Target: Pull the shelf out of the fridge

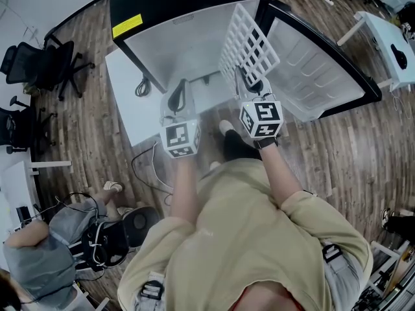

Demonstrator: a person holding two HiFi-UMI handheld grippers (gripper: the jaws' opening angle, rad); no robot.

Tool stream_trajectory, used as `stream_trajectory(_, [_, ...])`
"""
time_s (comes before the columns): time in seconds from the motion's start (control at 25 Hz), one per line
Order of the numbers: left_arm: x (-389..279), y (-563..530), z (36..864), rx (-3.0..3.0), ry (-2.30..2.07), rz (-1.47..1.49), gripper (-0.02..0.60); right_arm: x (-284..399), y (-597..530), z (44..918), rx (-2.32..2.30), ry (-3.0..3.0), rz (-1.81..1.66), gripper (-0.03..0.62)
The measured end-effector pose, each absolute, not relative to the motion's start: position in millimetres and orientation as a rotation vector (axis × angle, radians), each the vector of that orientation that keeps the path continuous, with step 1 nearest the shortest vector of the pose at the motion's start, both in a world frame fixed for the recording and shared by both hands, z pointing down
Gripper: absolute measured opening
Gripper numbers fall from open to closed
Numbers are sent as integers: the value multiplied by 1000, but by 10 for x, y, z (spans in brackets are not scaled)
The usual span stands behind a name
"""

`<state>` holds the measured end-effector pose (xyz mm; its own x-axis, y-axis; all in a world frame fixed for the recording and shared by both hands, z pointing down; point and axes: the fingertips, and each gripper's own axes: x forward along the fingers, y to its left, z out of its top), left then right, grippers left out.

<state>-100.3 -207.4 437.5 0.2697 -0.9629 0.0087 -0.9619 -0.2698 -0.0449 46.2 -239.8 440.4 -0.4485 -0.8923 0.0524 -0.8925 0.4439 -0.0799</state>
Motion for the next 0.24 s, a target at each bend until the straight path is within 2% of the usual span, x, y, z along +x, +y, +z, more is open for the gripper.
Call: stream_trajectory(0.24, [-983,-2053,4393,-2481,1875,-67,2,603,-2415,4425,1678,-2653,142,28])
